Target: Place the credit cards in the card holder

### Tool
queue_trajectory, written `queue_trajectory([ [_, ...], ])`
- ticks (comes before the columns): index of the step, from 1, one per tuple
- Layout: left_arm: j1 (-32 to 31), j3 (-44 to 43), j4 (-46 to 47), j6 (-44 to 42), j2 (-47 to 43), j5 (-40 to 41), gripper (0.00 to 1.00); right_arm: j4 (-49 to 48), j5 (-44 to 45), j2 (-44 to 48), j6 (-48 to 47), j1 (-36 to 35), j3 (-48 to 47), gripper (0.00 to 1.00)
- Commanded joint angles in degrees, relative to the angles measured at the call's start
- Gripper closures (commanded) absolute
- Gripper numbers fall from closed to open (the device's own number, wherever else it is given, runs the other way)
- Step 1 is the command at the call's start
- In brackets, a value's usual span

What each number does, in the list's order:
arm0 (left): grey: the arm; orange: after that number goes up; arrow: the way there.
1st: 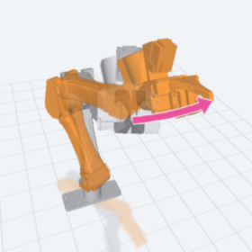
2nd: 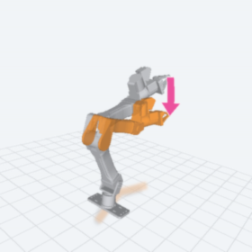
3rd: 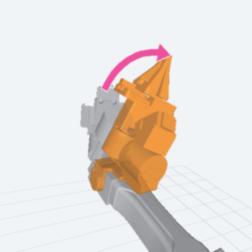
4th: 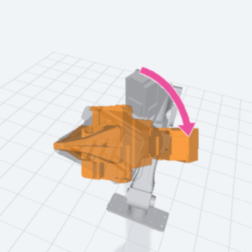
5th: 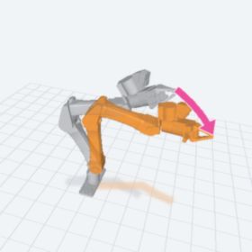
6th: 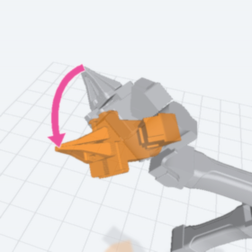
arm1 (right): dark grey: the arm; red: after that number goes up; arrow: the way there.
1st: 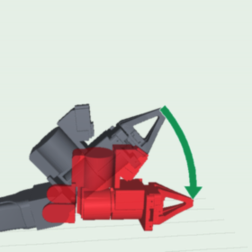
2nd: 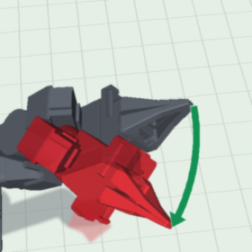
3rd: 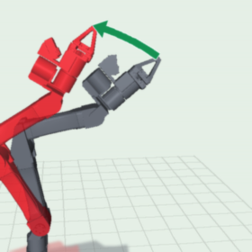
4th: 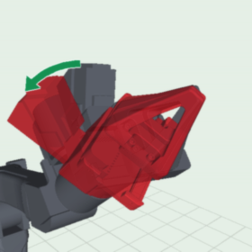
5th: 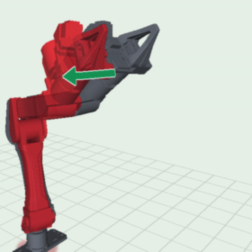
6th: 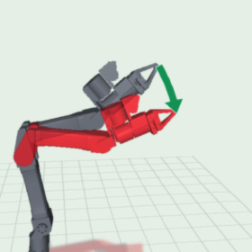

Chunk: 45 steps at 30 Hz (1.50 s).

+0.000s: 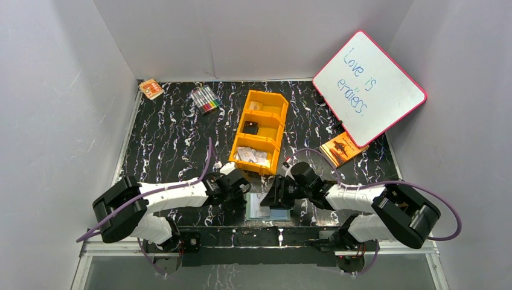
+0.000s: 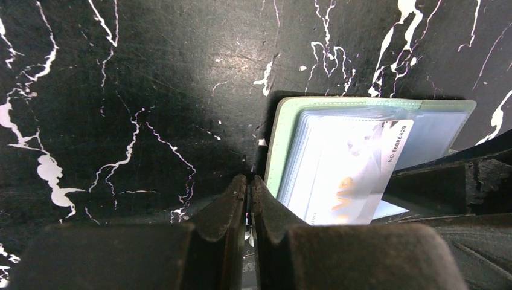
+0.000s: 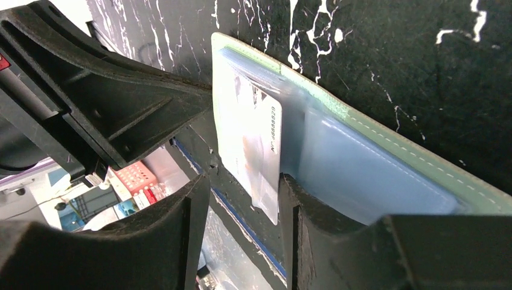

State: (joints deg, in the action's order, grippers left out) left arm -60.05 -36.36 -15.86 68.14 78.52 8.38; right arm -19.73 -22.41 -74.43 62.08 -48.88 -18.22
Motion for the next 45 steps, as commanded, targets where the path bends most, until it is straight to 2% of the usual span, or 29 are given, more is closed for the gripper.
queue_trajectory([
  [1,-0.15,2.74,-4.02,-0.12,1.77,-1.18,0.94,6.41,0.65,0.71,-4.06,-0.32,-4.22,0.46],
  [22,-0.15,2.88,-1.79,-0.88,1.86,-2.23,0.96,2.93,-5.4,-7.73,-3.54,-2.09,-9.52,0.46],
  [30,-0.15,3.54,-3.44,-0.53,-0.67,0.11,0.96,10.62,-1.58,-4.25,-6.68,-2.17,-11.96,0.45],
  [41,-0.15,1.54,-3.96,-2.63,0.14,0.93,0.96,8.95,-3.39,-8.18,-7.21,-4.0,-16.17,0.45],
  [45,-0.15,1.99,-6.38,-1.52,-2.09,3.0,0.91,16.84,-0.31,-5.93,-10.9,-3.98,-18.48,0.41],
])
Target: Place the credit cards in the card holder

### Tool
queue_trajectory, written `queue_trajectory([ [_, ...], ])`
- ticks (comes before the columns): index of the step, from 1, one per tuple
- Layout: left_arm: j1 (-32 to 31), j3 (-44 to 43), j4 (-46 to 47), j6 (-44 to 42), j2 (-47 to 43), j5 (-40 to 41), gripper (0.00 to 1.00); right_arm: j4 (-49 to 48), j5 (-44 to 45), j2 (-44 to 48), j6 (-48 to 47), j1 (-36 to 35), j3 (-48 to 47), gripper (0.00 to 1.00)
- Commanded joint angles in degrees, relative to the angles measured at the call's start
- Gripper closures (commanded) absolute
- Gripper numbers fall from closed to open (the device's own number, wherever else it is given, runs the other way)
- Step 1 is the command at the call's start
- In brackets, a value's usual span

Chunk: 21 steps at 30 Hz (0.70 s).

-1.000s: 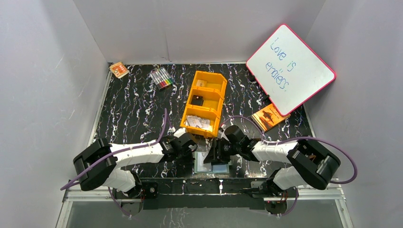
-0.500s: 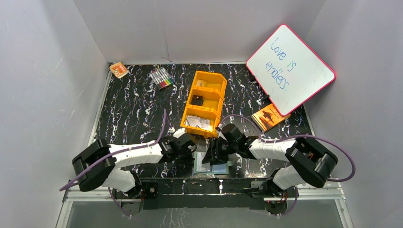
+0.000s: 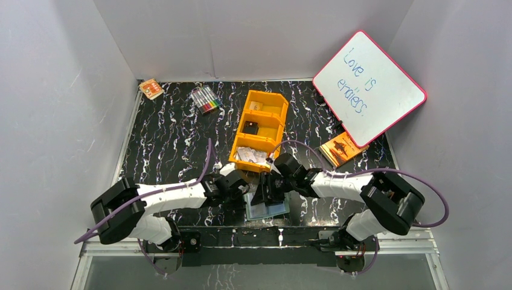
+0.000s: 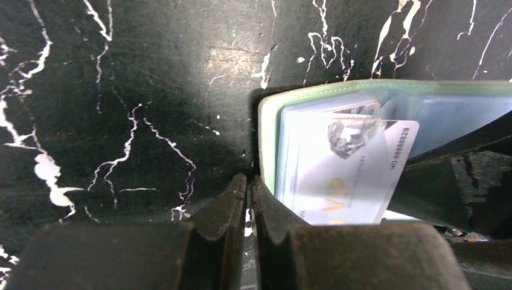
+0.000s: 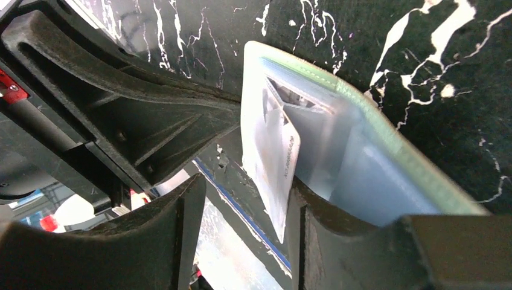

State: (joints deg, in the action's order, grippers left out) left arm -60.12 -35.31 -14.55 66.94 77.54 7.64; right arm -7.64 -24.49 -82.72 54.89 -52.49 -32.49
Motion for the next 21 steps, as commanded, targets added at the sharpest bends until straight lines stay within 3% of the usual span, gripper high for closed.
queue_trajectory([
  [1,-0.09,1.05,-8.13,-0.1,-1.76,4.23,0.88,7.95,2.86,2.9,-4.53,-0.34,-5.23,0.38],
  [6,-0.09,1.47,-10.03,0.13,-4.93,5.72,0.63,18.24,8.06,7.18,-8.65,-0.29,-7.63,0.17],
  [9,-0.09,1.13,-11.7,0.43,-6.6,6.64,0.51,22.34,11.16,10.71,-10.24,-0.33,-8.5,0.12],
  [14,-0.09,-1.04,-16.85,1.73,-11.26,9.34,0.33,32.29,18.9,16.65,-14.45,-0.25,-13.89,0.08],
  [17,-0.09,-3.57,-21.23,1.88,-15.32,12.46,0.27,38.14,29.6,20.96,-17.22,-0.23,-17.7,0.09],
  [21,0.0,-7.48,-27.4,1.72,-20.18,18.59,0.23,35.36,37.97,27.78,-22.44,0.18,-19.04,0.08],
])
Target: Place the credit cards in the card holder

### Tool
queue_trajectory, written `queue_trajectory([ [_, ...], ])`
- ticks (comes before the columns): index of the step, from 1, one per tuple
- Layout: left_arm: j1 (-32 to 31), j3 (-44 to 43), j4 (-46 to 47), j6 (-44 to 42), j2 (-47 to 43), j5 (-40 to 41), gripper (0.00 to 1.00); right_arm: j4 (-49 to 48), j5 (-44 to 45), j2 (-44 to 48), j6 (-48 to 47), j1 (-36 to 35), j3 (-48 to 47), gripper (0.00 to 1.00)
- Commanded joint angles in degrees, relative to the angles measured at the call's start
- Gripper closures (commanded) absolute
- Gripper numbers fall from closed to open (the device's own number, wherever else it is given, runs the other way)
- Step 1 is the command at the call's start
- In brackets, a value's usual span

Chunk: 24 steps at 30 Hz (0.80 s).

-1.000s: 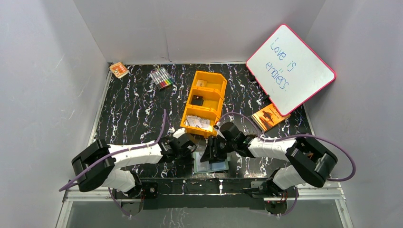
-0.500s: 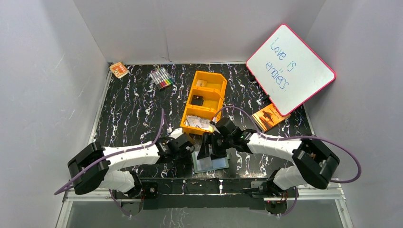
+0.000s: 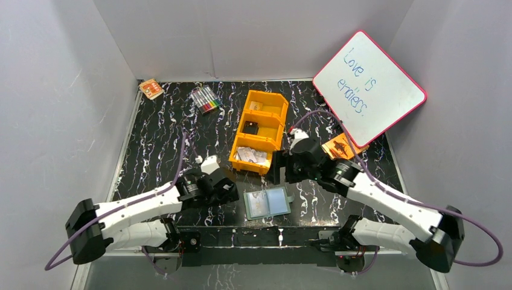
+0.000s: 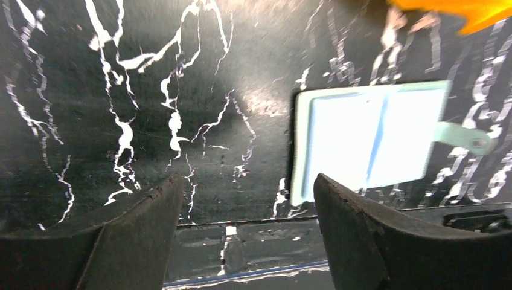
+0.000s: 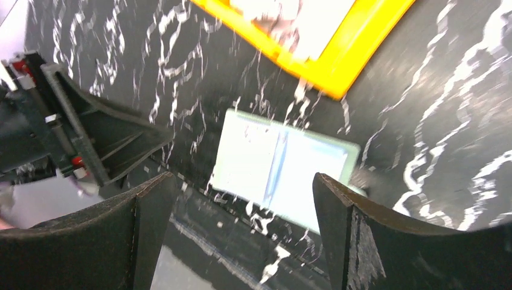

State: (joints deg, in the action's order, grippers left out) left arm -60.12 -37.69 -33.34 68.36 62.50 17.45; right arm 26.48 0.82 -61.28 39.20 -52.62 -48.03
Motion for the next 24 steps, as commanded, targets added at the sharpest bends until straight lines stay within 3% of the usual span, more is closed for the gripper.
queue_trajectory([
  [1,0.08,-5.83,-9.8,0.07,-6.21,10.52,0.23,0.01,13.05,7.03,-7.89,0.55,-3.82,0.08],
  [8,0.64,-7.69,-9.4,-2.63,-12.3,18.0,0.18,-6.75,8.97,-4.72,-8.33,4.6,-9.41,0.12],
  [12,1.75,-11.6,-9.12,-5.38,-11.54,19.54,0.18,-18.66,-3.14,-12.34,-4.27,11.29,-7.71,0.21],
  [17,3.28,-15.4,-12.99,-6.49,-6.89,18.56,0.18,-24.25,-9.32,-23.45,-0.86,14.46,-10.28,0.25],
  [24,6.02,-12.29,-9.83,-9.24,-6.54,14.42,0.18,-25.71,-12.83,-32.57,1.68,14.51,-13.13,0.23],
])
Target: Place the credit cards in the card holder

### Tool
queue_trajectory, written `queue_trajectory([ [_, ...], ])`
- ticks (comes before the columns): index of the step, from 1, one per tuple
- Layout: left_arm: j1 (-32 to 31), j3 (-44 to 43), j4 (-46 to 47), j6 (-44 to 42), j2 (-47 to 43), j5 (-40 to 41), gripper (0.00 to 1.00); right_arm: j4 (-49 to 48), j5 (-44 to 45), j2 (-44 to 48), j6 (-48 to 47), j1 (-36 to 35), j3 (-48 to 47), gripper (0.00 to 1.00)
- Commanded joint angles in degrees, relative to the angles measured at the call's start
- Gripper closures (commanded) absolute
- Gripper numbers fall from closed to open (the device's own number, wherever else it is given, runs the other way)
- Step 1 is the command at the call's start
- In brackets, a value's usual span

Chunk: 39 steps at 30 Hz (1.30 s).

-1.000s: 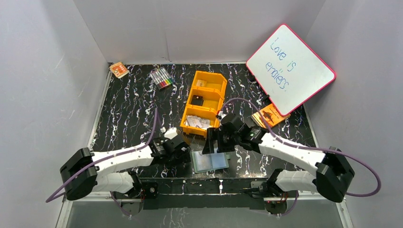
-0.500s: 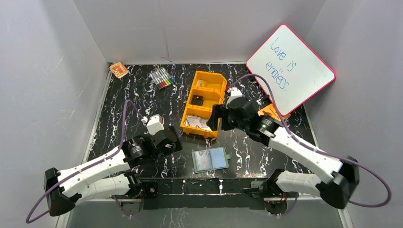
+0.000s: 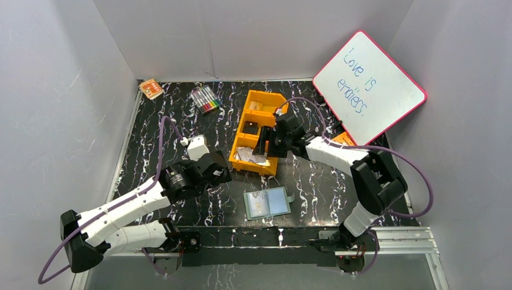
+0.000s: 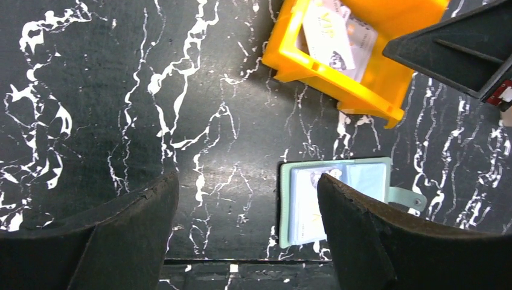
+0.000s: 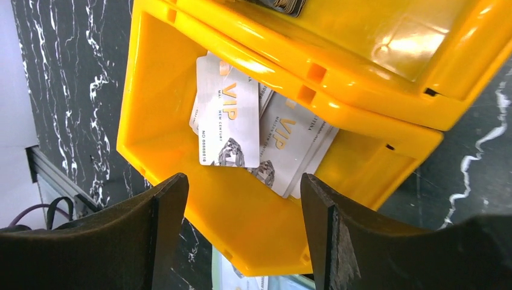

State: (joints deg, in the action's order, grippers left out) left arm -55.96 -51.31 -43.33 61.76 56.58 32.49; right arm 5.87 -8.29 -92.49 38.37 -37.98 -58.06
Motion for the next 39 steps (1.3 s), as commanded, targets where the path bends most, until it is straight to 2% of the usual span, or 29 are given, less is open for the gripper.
queue_trajectory([
  [1,2.29,1.45,0.39,-3.03,-0.43,-0.94,0.18,-5.31,-3.82,-2.09,3.29,-0.14,-2.68,0.23],
  [6,3.37,1.62,1.66,-3.66,1.16,-1.99,0.18,-8.69,-3.5,-6.65,6.27,-0.38,-2.28,0.22],
  [16,3.65,3.95,2.73,-1.73,1.65,-3.92,0.19,-6.65,-1.51,-12.87,6.72,-1.13,-4.74,0.3],
  [19,3.74,4.07,2.47,-1.76,1.43,-3.93,0.19,-5.97,-1.93,-14.16,6.38,-1.3,-5.27,0.39],
  [23,3.93,3.74,2.44,-2.07,1.84,-3.93,0.19,-6.55,-2.79,-14.59,6.28,-1.56,-4.97,0.62],
  [27,4.24,3.45,2.79,-2.58,2.54,-4.18,0.19,-6.45,-3.21,-13.59,5.36,-1.56,-5.17,0.8],
  [33,4.85,3.26,3.83,-3.25,3.99,-4.88,0.19,-4.38,-2.62,-9.86,3.05,-1.46,-5.21,0.97],
  [39,5.85,2.5,4.81,-3.74,5.53,-5.35,0.19,-3.18,-3.55,-6.31,1.41,-1.51,-5.75,1.0],
])
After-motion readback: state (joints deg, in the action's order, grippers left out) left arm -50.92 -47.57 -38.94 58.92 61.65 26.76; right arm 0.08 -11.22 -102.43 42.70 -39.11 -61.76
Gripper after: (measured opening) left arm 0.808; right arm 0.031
